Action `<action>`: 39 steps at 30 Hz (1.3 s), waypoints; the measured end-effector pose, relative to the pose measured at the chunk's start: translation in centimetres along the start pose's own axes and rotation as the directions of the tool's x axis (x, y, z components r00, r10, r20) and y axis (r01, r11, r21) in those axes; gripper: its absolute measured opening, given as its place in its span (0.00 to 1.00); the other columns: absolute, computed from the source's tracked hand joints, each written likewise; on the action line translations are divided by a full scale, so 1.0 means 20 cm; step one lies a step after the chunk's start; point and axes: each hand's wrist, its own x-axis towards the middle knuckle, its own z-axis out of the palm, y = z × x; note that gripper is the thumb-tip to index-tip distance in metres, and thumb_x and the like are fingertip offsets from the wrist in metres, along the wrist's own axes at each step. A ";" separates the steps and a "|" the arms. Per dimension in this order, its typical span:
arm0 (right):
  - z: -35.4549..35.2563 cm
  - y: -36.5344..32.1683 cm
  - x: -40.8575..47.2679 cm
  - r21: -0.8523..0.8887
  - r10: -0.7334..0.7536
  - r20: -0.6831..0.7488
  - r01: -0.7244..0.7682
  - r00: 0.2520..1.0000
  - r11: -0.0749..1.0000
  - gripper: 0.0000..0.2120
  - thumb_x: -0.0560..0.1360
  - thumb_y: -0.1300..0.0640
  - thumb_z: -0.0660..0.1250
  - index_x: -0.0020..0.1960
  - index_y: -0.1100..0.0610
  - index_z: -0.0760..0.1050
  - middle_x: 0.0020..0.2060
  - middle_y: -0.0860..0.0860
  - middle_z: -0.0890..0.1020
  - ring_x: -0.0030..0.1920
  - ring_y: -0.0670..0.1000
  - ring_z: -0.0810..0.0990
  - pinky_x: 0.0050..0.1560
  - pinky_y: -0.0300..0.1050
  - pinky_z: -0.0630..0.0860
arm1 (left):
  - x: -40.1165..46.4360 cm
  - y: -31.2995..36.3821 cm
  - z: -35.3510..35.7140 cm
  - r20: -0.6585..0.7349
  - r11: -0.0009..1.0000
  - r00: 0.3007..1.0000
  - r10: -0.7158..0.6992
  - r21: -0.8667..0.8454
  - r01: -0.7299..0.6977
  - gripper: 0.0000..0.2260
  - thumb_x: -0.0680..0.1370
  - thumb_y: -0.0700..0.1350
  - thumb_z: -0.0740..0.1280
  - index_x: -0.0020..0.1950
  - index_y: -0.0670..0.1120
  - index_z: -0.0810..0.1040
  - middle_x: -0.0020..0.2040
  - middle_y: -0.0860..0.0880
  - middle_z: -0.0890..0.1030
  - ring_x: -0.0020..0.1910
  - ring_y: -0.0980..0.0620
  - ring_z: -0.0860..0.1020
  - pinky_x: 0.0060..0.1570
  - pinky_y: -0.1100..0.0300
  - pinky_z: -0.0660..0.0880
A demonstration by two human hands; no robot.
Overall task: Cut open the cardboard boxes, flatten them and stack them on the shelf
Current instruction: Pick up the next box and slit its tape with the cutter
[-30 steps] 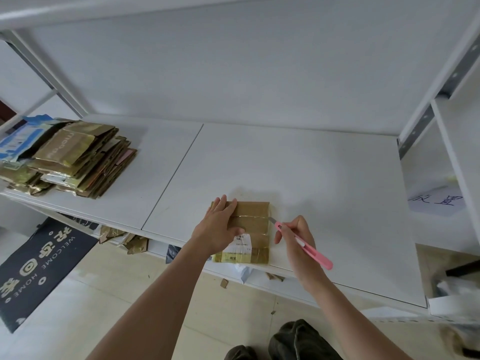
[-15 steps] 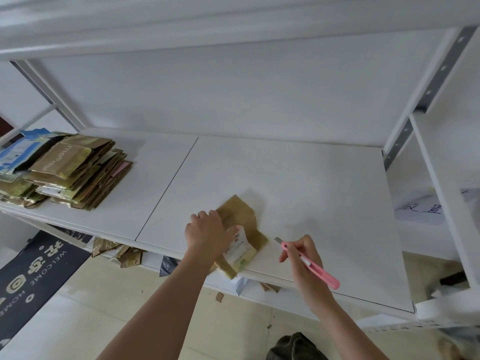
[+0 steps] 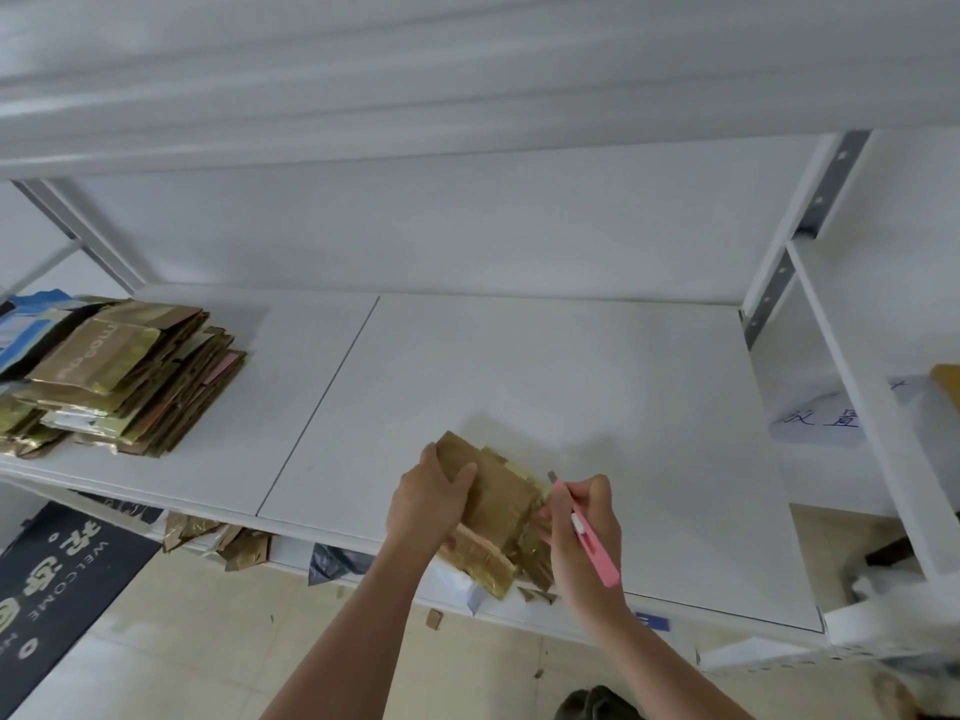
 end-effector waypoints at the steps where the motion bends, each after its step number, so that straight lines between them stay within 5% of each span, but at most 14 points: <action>1: 0.00 -0.01 0.03 0.013 0.006 -0.008 -0.006 1.000 1.000 0.06 0.82 0.56 0.59 0.47 0.56 0.66 0.34 0.58 0.78 0.35 0.64 0.79 0.33 0.68 0.76 | 0.01 -0.01 -0.01 -0.056 0.992 0.998 -0.012 0.124 0.018 0.24 0.79 0.62 0.62 0.68 0.48 0.69 0.50 0.51 0.76 0.46 0.46 0.82 0.42 0.53 0.79; 4: 0.04 -0.03 0.12 0.055 0.039 0.004 -0.039 0.999 0.998 0.07 0.82 0.55 0.60 0.47 0.56 0.67 0.35 0.57 0.79 0.38 0.62 0.82 0.36 0.67 0.79 | 0.04 -0.04 -0.02 -0.160 0.916 0.967 0.196 0.381 -0.123 0.21 0.79 0.60 0.63 0.68 0.52 0.71 0.60 0.49 0.71 0.63 0.46 0.72 0.52 0.54 0.72; 7: 0.06 -0.01 0.16 0.098 0.141 0.042 -0.145 0.989 0.985 0.06 0.82 0.56 0.61 0.46 0.56 0.68 0.37 0.53 0.82 0.41 0.53 0.85 0.41 0.64 0.82 | 0.09 -0.11 0.01 0.062 0.857 0.884 0.463 0.226 -0.464 0.21 0.84 0.53 0.57 0.77 0.55 0.64 0.79 0.51 0.59 0.78 0.47 0.54 0.76 0.52 0.54; 9: 0.05 0.03 0.16 0.149 0.190 0.054 -0.196 0.980 0.969 0.06 0.82 0.57 0.61 0.47 0.56 0.69 0.38 0.55 0.82 0.43 0.55 0.85 0.43 0.61 0.83 | 0.10 -0.16 0.03 0.150 0.860 0.867 0.475 0.130 -0.493 0.27 0.82 0.59 0.57 0.80 0.56 0.55 0.80 0.56 0.50 0.80 0.51 0.42 0.77 0.55 0.39; 12: 0.03 0.05 0.11 0.172 0.181 0.066 -0.190 0.981 0.967 0.07 0.82 0.58 0.62 0.45 0.54 0.70 0.36 0.56 0.82 0.42 0.57 0.84 0.41 0.50 0.83 | 0.13 -0.19 0.05 0.218 0.848 0.868 0.446 0.206 -0.487 0.37 0.77 0.68 0.59 0.80 0.59 0.45 0.79 0.61 0.42 0.78 0.56 0.34 0.75 0.55 0.33; 15: 0.04 0.06 0.07 0.210 0.192 0.037 -0.195 0.981 0.958 0.07 0.81 0.58 0.63 0.45 0.56 0.70 0.35 0.56 0.82 0.41 0.55 0.84 0.41 0.43 0.82 | 0.15 -0.18 0.03 0.281 0.855 0.859 0.427 0.182 -0.485 0.40 0.76 0.65 0.64 0.80 0.60 0.44 0.80 0.59 0.40 0.78 0.55 0.34 0.75 0.54 0.33; 19: 0.07 0.04 0.07 0.211 0.192 0.041 -0.196 0.981 0.958 0.07 0.81 0.58 0.63 0.46 0.59 0.69 0.36 0.58 0.81 0.42 0.58 0.84 0.45 0.54 0.83 | 0.15 -0.19 -0.03 0.324 0.885 0.841 0.433 0.024 -0.465 0.40 0.76 0.55 0.71 0.80 0.60 0.50 0.81 0.58 0.43 0.78 0.55 0.35 0.75 0.53 0.35; 23: 0.09 0.02 0.08 0.207 0.172 0.038 -0.176 0.984 0.962 0.07 0.82 0.60 0.62 0.46 0.59 0.69 0.35 0.56 0.81 0.40 0.56 0.83 0.44 0.54 0.83 | 0.16 -0.18 -0.05 0.338 0.886 0.835 0.434 0.007 -0.463 0.40 0.76 0.50 0.72 0.80 0.58 0.51 0.81 0.58 0.44 0.78 0.54 0.36 0.75 0.53 0.36; 33: 0.10 0.04 0.12 0.178 0.151 0.045 -0.157 0.987 0.972 0.08 0.82 0.61 0.62 0.44 0.57 0.68 0.33 0.53 0.79 0.36 0.52 0.80 0.40 0.48 0.80 | 0.17 -0.18 0.01 0.273 0.870 0.845 0.459 0.056 -0.491 0.38 0.76 0.53 0.71 0.79 0.59 0.52 0.80 0.58 0.46 0.79 0.55 0.37 0.75 0.53 0.35; 39: 0.05 0.05 0.07 0.168 0.213 0.139 -0.235 0.967 0.957 0.09 0.81 0.60 0.63 0.43 0.56 0.68 0.33 0.52 0.77 0.38 0.52 0.78 0.48 0.54 0.79 | 0.19 -0.20 0.03 0.264 0.854 0.841 0.473 0.099 -0.511 0.38 0.77 0.54 0.69 0.80 0.59 0.50 0.81 0.57 0.44 0.78 0.55 0.37 0.75 0.54 0.35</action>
